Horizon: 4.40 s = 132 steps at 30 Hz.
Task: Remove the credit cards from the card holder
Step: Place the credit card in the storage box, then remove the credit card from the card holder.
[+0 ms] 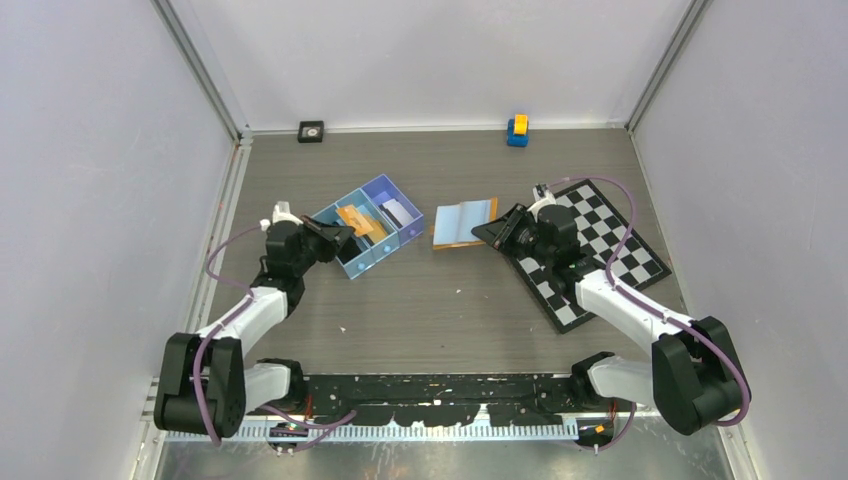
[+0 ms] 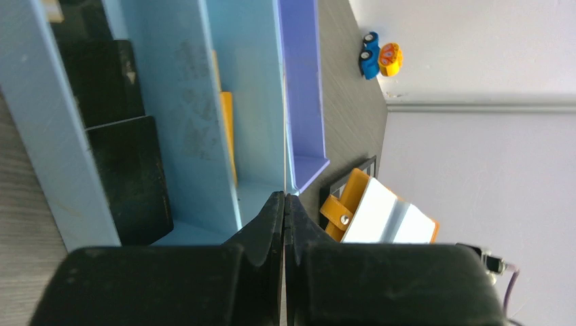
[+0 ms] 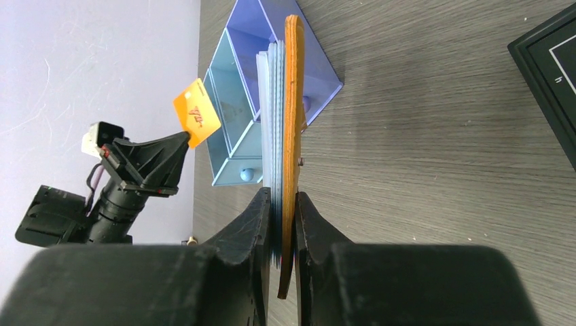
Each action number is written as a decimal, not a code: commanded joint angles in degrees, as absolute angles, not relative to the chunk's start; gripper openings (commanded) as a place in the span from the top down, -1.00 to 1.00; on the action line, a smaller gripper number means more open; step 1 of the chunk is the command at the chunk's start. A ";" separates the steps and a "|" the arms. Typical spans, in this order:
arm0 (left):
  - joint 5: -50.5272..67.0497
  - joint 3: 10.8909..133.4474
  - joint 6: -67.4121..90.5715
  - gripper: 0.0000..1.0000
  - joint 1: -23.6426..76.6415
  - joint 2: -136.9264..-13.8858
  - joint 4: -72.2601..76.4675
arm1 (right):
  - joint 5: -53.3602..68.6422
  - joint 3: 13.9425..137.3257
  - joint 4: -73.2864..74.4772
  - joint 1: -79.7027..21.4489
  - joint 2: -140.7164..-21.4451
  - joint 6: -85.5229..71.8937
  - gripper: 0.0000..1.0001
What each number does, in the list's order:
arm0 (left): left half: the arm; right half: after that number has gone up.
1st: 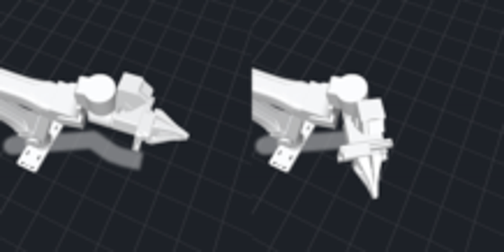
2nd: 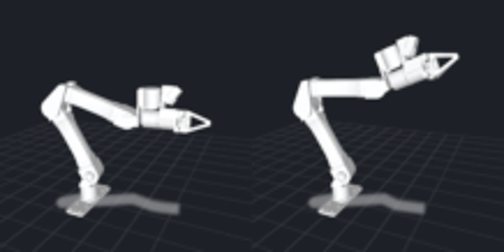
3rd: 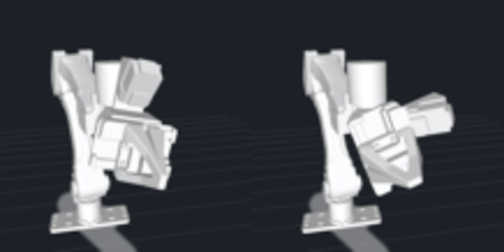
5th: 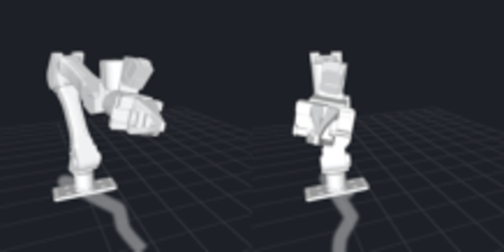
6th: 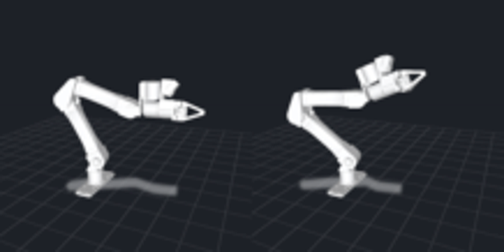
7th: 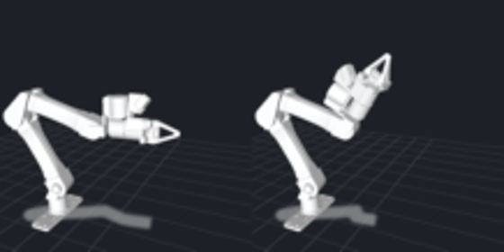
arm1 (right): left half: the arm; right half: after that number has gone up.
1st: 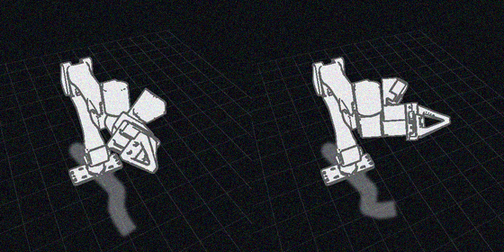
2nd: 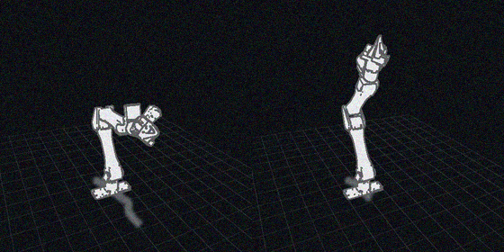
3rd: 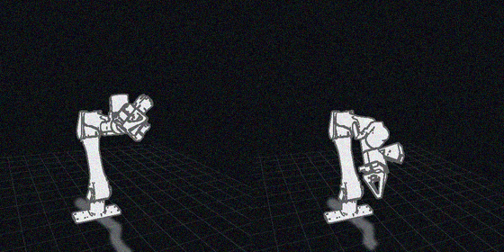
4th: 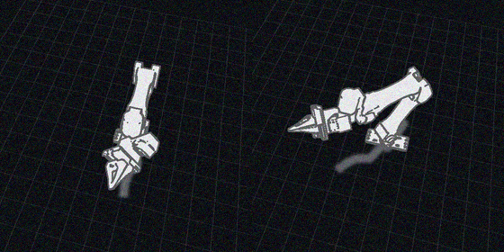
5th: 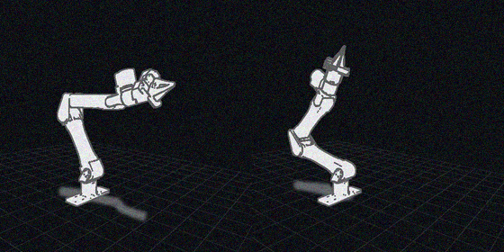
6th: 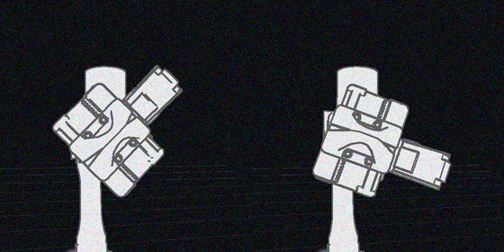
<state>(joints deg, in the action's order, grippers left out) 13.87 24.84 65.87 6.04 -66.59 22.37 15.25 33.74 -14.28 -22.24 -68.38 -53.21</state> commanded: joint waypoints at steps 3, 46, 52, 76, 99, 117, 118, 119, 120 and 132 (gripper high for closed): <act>10.32 26.31 72.47 1.00 6.71 -69.07 21.25 | 14.72 34.36 -17.11 -21.95 -67.55 -52.76 0.99; 28.73 35.47 48.47 -0.33 12.82 -65.95 25.14 | 23.84 48.49 -14.59 -22.05 -77.98 -56.58 0.99; 36.44 32.29 54.92 -0.54 13.92 -71.77 43.83 | 27.50 43.17 -31.53 -22.04 -79.00 -62.24 0.99; 38.71 31.60 65.39 -0.76 14.19 -83.36 53.33 | 30.52 38.68 -37.71 -23.52 -76.18 -59.91 0.99; 42.60 31.90 70.49 -0.16 16.26 -86.45 68.68 | 33.45 40.21 -39.24 -26.88 -77.42 -59.05 0.99; 42.53 33.36 65.97 0.02 17.91 -84.45 62.12 | 23.00 47.38 -19.34 -35.22 -79.89 -44.93 0.99; 42.32 33.30 65.58 0.01 17.93 -83.95 61.50 | 22.83 47.33 -19.31 -35.24 -79.83 -44.96 0.99; 42.06 33.17 65.37 0.00 17.93 -83.69 61.32 | 22.71 47.25 -19.38 -35.24 -79.81 -45.06 0.99; 41.86 32.94 65.33 -0.01 17.93 -83.40 61.27 | 22.81 47.23 -19.47 -35.24 -79.77 -45.17 0.99; 41.25 33.07 63.64 0.28 18.28 -82.98 59.20 | 27.44 45.64 -26.22 -35.07 -80.25 -48.58 0.97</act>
<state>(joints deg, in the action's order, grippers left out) 40.12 30.81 65.19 17.52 -83.85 57.74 23.11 44.77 -21.23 -34.33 -79.66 -47.40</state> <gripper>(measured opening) 0.424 0.184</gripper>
